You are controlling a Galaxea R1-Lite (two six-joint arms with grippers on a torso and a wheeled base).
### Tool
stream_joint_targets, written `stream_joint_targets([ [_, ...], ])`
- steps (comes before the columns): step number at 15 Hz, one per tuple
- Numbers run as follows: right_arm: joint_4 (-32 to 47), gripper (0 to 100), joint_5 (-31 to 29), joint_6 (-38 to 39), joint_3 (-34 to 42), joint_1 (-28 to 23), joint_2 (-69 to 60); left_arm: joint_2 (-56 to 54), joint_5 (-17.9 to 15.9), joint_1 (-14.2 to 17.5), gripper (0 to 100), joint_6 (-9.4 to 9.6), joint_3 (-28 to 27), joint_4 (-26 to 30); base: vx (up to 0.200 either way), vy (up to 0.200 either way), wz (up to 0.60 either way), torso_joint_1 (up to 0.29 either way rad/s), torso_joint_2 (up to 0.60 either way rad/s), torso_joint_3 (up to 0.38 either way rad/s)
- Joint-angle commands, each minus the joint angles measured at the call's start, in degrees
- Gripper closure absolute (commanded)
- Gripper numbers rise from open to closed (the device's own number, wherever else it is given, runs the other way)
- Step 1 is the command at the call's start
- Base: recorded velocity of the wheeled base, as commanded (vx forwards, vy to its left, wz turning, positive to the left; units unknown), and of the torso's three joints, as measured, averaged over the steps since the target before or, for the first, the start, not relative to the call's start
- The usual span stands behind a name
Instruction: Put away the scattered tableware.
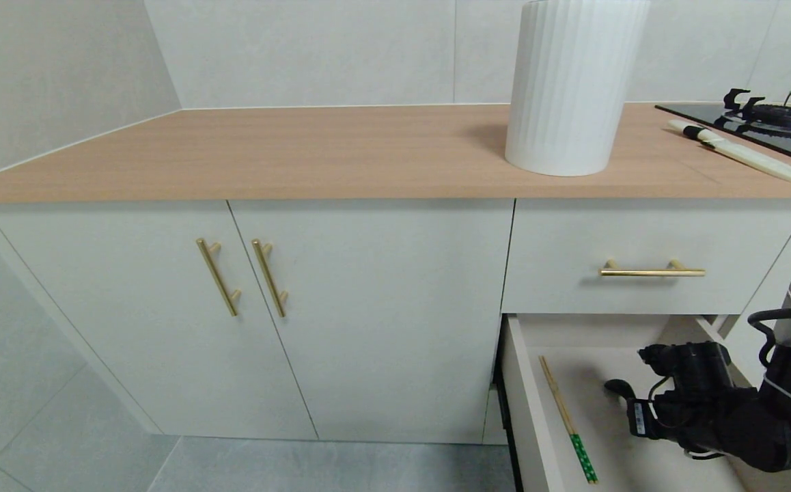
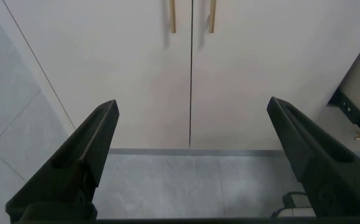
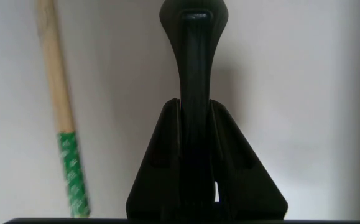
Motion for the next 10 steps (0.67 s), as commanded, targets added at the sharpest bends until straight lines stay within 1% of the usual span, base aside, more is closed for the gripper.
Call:
stream_joint_targets([
  [1,-0.31,100,-0.06,-0.01,0.08,0.09,0.87,0.00,0.01,0.04,0,-0.01,0.00,-0.01,0.000,0.000,0.00,0.000,0.00,0.000],
  [5,-0.67,100,-0.24,-0.01,0.43,0.09,0.87,0.00,0.01,0.04,0,-0.01,0.00,-0.01,0.000,0.000,0.00,0.000,0.00,0.000],
  [6,-0.67,0,-0.24,-0.01,0.43,0.09,0.87,0.00,0.01,0.04,0,-0.01,0.00,-0.01,0.000,0.000,0.00,0.000,0.00,0.000],
  [10,-0.67,0,-0.24,0.08,0.43,0.09,0.43,0.00,0.01,0.04,0,-0.01,0.00,-0.01,0.000,0.000,0.00,0.000,0.00,0.000],
])
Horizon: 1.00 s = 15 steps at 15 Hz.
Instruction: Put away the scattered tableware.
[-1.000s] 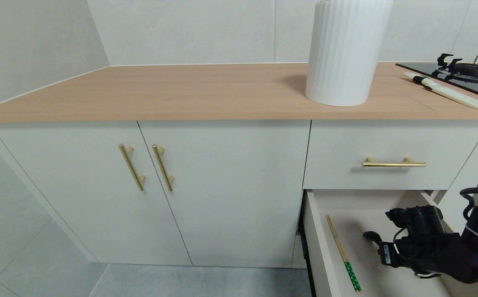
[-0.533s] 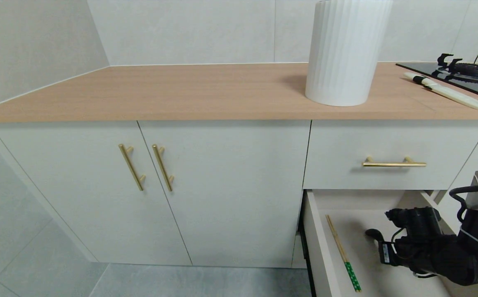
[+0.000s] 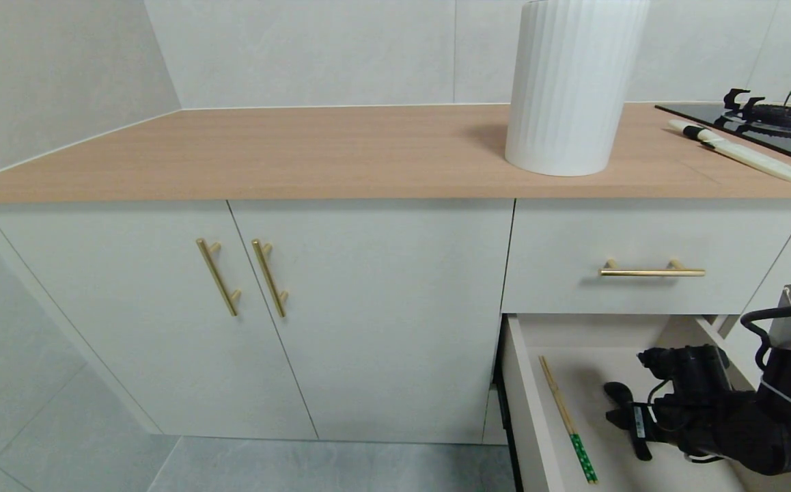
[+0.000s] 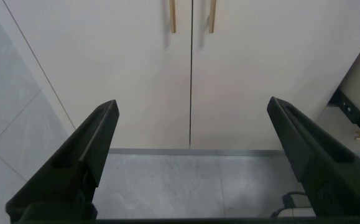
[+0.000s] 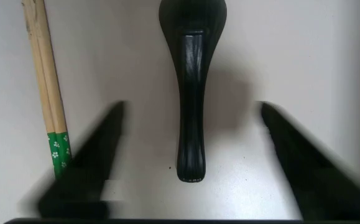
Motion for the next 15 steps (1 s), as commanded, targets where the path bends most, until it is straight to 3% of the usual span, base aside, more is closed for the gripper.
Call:
stream_joint_targets([
  [1,-0.02,0,-0.08,0.04,0.01,-0.02,-0.99,0.00,0.01,0.01,0,0.02,0.00,-0.01,0.000,0.000,0.00,0.000,0.00,0.000],
  [5,1.21,0,0.01,0.04,1.77,-0.02,-11.27,0.00,0.01,-0.08,0,-0.07,0.00,-0.01,0.000,0.000,0.00,0.000,0.00,0.000],
  [7,6.22,0,0.01,-0.05,1.42,-0.02,-17.87,0.00,0.01,0.01,0,0.02,0.00,-0.01,0.000,0.000,0.00,0.000,0.00,0.000],
  [11,30.04,0,0.89,-0.05,-4.47,1.12,-36.50,0.00,0.01,-0.08,0,-0.07,0.00,-0.01,0.000,0.000,0.00,0.000,0.00,0.000],
  [15,48.76,0,3.08,-0.05,-9.74,5.60,-48.72,0.00,0.01,0.01,0,-0.07,0.00,-0.01,-0.200,0.000,0.00,0.000,0.00,0.001],
])
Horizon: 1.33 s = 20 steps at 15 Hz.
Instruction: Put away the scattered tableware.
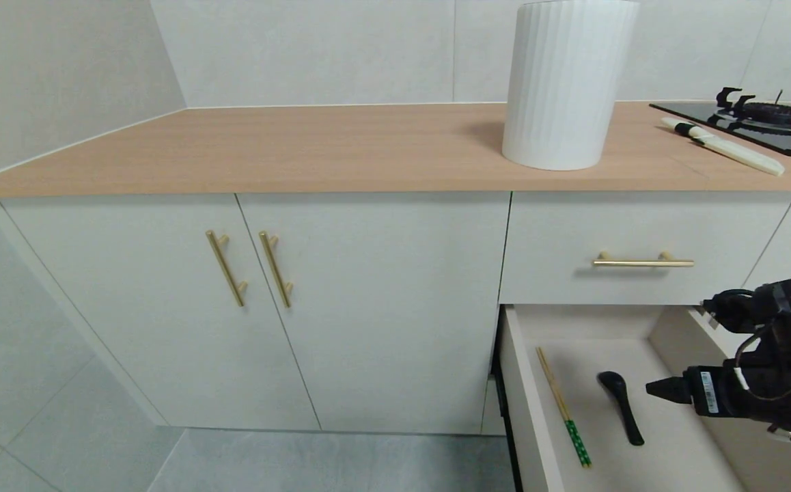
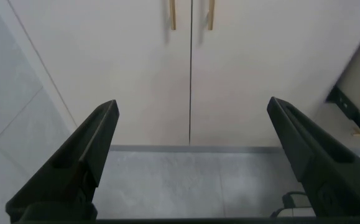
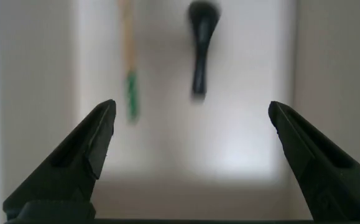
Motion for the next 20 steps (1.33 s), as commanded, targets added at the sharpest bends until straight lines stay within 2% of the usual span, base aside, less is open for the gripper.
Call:
stream_joint_targets([
  [1,7.00,0,0.93,-0.07,-4.11,3.13,-10.28,0.00,0.01,0.01,0,-0.02,0.00,-0.01,-0.200,0.000,0.00,0.002,0.00,0.007],
  [5,13.76,0,0.93,-1.57,-5.25,3.83,-12.56,0.00,0.01,-0.08,0,-0.02,0.00,-0.01,-0.200,0.000,0.00,0.004,0.00,0.002],
  [6,19.39,0,0.93,-4.21,-6.30,4.36,-12.74,0.00,0.01,0.01,0,-0.02,0.00,-0.01,-0.200,0.000,0.00,0.002,0.00,-0.002],
  [8,28.44,0,0.93,-5.79,-7.89,6.65,-12.74,0.00,0.01,-0.08,0,-0.02,0.00,-0.01,0.000,0.000,0.00,0.000,0.00,0.000],
  [12,37.58,0,0.93,-8.51,-7.89,11.13,-8.26,0.00,0.01,0.01,0,-0.02,0.00,-0.01,0.000,0.000,0.00,0.000,0.00,0.000],
  [17,37.50,0,0.67,-7.37,-7.53,13.68,0.97,0.00,0.01,0.01,0,-0.02,0.00,-0.01,0.000,0.000,0.00,0.000,0.00,0.000],
  [20,37.23,0,0.32,-1.04,-9.82,13.68,4.93,0.00,0.01,0.01,0,-0.02,0.00,-0.01,0.000,0.000,0.00,0.000,0.00,0.000],
])
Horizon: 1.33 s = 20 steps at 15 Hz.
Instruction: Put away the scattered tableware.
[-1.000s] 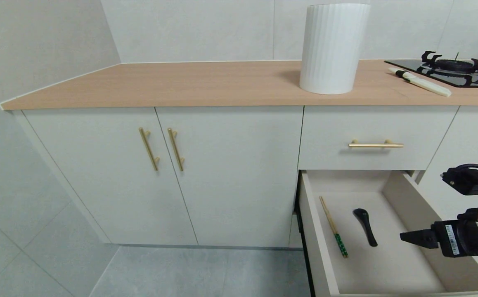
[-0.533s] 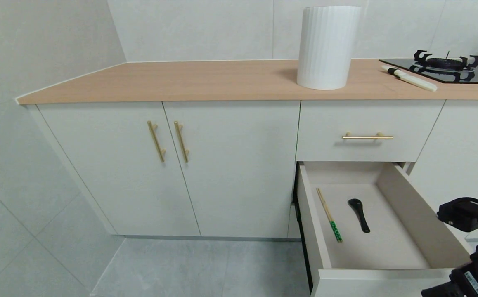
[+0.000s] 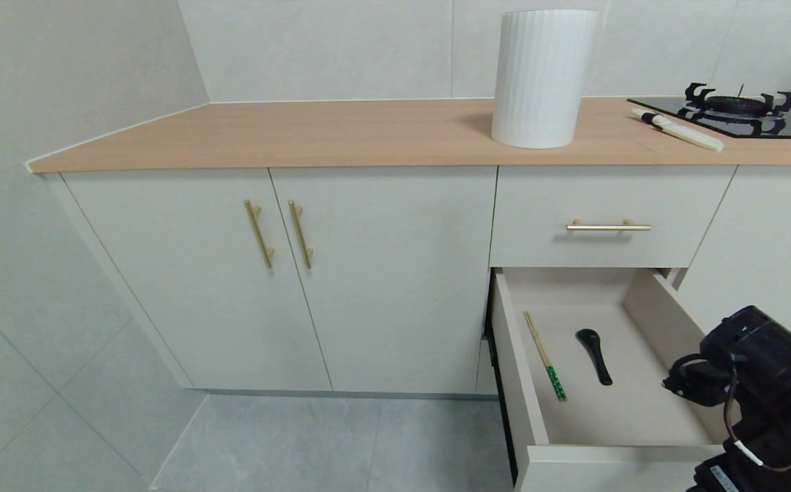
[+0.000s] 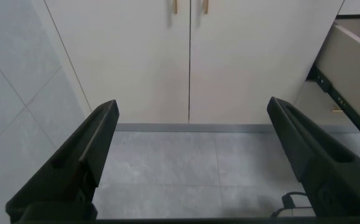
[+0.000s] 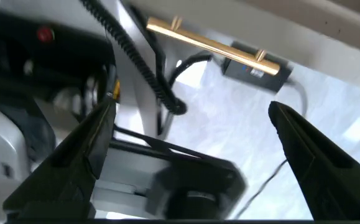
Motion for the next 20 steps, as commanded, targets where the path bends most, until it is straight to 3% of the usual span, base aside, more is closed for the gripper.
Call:
stream_joint_targets([
  [1,-0.01,0,-0.21,3.23,-2.25,-0.09,4.84,0.00,0.01,0.01,0,-0.01,0.02,-0.01,0.000,0.000,0.00,0.000,0.00,0.000],
  [9,-4.32,0,-4.34,7.80,-3.92,-2.20,6.86,0.00,0.01,-0.08,0,-0.01,0.02,-0.01,0.000,0.000,0.00,0.000,0.00,0.000],
  [20,-22.86,0,-4.69,9.47,-0.32,-4.22,7.48,0.00,0.01,0.01,0,-0.01,0.02,-0.01,0.000,0.000,0.00,0.000,0.00,0.000],
])
